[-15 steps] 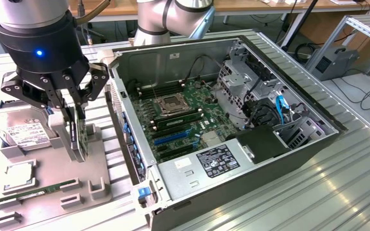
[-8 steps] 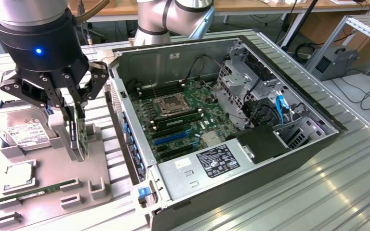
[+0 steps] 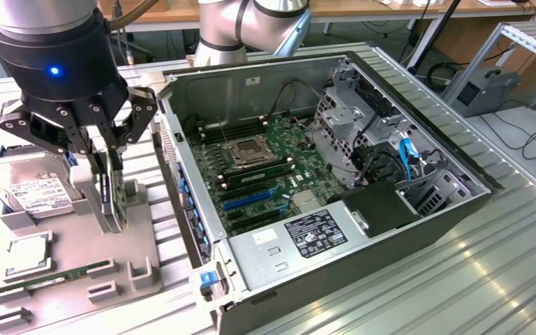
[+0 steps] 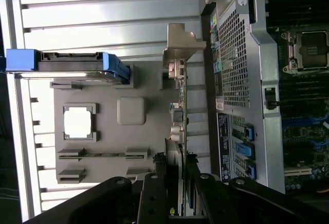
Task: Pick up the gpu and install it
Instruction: 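Pick up the gpu and move the gpu toward the slot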
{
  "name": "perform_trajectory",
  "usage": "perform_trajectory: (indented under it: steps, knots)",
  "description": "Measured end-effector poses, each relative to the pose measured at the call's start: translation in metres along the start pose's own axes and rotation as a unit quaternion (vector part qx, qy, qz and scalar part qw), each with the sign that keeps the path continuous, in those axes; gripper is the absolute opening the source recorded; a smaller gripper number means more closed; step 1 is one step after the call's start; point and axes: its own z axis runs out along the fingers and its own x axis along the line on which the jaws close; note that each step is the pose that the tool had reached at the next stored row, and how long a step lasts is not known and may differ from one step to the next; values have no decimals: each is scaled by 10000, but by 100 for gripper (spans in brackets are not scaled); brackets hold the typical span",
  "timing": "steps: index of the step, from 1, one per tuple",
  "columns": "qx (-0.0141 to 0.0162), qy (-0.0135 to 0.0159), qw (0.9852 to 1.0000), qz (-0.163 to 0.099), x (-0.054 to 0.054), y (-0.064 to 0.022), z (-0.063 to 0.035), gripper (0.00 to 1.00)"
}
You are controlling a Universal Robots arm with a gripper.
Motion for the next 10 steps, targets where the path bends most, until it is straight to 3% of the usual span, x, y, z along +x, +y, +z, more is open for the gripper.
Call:
perform_trajectory:
  steps: [10]
  knots:
    - [0,-1,10000,0,-1,3,-30,26]
